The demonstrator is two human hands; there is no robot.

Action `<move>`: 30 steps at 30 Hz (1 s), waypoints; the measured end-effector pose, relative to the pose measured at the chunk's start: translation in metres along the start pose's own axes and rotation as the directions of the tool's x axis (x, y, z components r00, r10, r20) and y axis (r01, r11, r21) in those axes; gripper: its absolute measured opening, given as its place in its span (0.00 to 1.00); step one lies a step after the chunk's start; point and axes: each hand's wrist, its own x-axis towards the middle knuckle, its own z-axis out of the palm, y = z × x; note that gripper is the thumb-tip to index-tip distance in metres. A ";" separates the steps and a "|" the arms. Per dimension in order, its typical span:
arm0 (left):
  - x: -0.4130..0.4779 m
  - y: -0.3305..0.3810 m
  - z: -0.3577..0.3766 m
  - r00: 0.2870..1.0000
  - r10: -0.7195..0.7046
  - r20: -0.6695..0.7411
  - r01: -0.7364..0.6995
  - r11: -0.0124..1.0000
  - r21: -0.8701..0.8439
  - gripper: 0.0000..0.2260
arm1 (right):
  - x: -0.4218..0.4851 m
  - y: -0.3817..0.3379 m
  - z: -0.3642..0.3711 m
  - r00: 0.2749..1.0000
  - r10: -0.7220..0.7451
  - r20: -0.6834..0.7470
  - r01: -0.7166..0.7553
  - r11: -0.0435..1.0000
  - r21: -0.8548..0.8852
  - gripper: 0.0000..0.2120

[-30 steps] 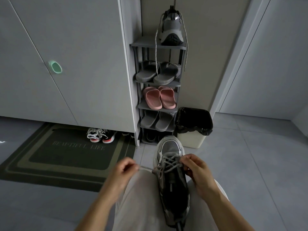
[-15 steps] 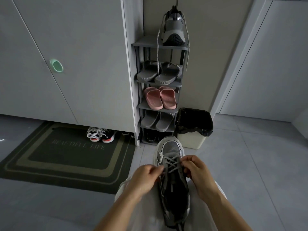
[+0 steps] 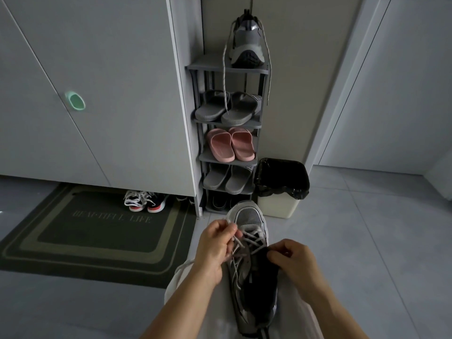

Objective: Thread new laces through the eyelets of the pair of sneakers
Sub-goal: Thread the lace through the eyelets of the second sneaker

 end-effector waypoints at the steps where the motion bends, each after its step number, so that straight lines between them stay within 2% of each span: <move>1: 0.000 -0.002 -0.001 0.999 0.024 -0.031 -0.024 1.000 0.003 0.07 | -0.002 0.001 0.001 1.000 0.001 0.002 -0.001 0.999 0.033 0.06; 3: 0.000 -0.001 -0.004 0.989 0.112 -0.093 -0.110 0.994 0.024 0.06 | -0.005 0.002 0.004 1.000 -0.006 0.024 0.005 0.998 0.059 0.04; 5: 0.000 0.009 -0.004 0.969 0.234 -0.082 -0.233 0.972 0.023 0.04 | -0.006 0.001 0.006 0.998 -0.021 0.061 0.018 0.999 0.050 0.03; 6: 0.000 0.017 -0.003 0.954 0.297 -0.038 -0.295 0.954 0.063 0.03 | -0.005 -0.001 0.006 0.997 -0.041 0.068 0.037 0.998 0.059 0.05; 8: -0.003 0.033 0.002 0.909 0.390 0.146 -0.415 0.876 0.247 0.04 | -0.004 -0.009 0.004 0.995 -0.090 0.041 0.085 0.991 0.106 0.12; 9: -0.005 0.040 0.006 0.883 0.384 0.271 -0.461 0.820 0.339 0.05 | -0.003 -0.015 0.003 0.994 -0.104 0.044 0.096 0.983 0.157 0.17; 11: -0.011 0.045 0.014 0.825 0.267 0.498 -0.521 0.700 0.488 0.06 | 0.002 -0.029 0.004 0.982 -0.111 0.151 0.055 0.939 0.339 0.25; 13: -0.013 0.039 0.016 0.791 0.151 0.593 -0.549 0.604 0.578 0.06 | 0.007 -0.044 0.004 0.957 -0.125 0.263 -0.038 0.842 0.538 0.24; 14: -0.012 0.034 0.014 0.799 0.151 0.582 -0.553 0.566 0.612 0.06 | 0.011 -0.048 0.004 0.960 -0.123 0.251 -0.056 0.796 0.602 0.20; 16: -0.005 0.025 -0.001 0.839 0.251 0.482 -0.535 0.533 0.655 0.06 | 0.021 -0.052 0.001 0.988 -0.072 0.138 -0.037 0.754 0.656 0.15; 18: 0.000 0.018 -0.025 0.884 0.297 0.361 -0.467 0.563 0.681 0.04 | 0.030 -0.050 -0.006 0.997 -0.007 0.078 -0.049 0.715 0.697 0.13; 22: 0.000 0.007 -0.077 0.974 0.173 0.147 -0.225 0.638 0.736 0.09 | 0.042 -0.042 -0.022 0.996 0.085 0.023 -0.072 0.639 0.766 0.11; 24: -0.002 0.001 -0.091 0.992 0.094 0.088 -0.128 0.664 0.737 0.09 | 0.043 -0.042 -0.023 0.997 0.059 -0.045 -0.007 0.683 0.731 0.12; 26: -0.001 -0.002 -0.091 0.992 0.100 0.078 -0.124 0.646 0.753 0.04 | 0.037 -0.044 -0.015 0.998 -0.019 -0.057 0.049 0.808 0.587 0.13; 28: -0.001 0.003 -0.075 0.961 0.252 0.114 -0.251 0.625 0.739 0.08 | 0.025 -0.046 0.003 0.990 -0.134 0.036 0.110 0.918 0.380 0.13; 30: -0.008 0.019 -0.046 0.921 0.338 0.193 -0.384 0.707 0.595 0.09 | 0.011 -0.050 0.024 0.954 -0.244 0.175 0.215 0.962 0.170 0.14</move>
